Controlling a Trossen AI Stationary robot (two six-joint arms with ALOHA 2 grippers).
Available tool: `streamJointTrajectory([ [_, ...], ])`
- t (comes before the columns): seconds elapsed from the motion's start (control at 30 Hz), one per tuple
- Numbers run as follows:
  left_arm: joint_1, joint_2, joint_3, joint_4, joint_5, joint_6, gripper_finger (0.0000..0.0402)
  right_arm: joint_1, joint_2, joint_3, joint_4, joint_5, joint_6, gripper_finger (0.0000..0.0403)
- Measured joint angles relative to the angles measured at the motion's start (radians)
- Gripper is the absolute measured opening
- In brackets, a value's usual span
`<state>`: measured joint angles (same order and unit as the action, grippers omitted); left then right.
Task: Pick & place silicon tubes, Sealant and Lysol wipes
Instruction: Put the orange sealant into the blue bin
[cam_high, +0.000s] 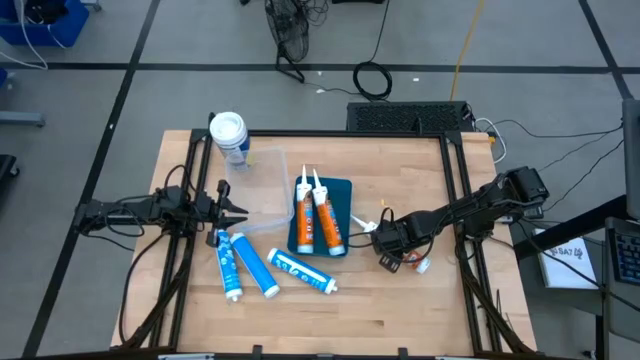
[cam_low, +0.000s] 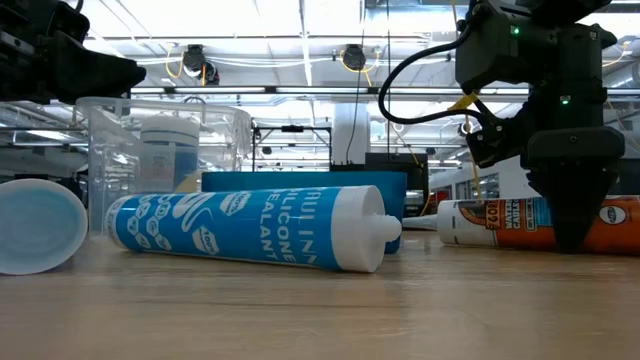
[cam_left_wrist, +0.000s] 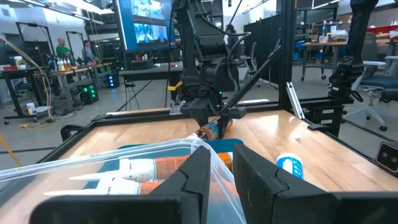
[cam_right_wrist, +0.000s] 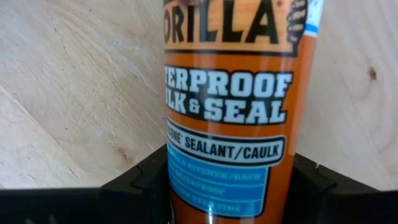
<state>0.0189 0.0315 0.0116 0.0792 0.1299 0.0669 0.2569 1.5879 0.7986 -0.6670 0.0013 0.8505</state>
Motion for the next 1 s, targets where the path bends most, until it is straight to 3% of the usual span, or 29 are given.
streamJointTrajectory([
  [0.4, 0.000, 0.000, 0.000, 0.000, 0.000, 0.000, 0.0076, 0.000, -0.020, 0.000, -0.004, 0.004, -0.005, 0.0200],
  [1.0, 0.000, 0.000, 0.000, 0.000, 0.000, 0.000, 0.0076, 0.013, -0.370, -0.003, -0.244, 0.167, 0.131, 0.0199],
])
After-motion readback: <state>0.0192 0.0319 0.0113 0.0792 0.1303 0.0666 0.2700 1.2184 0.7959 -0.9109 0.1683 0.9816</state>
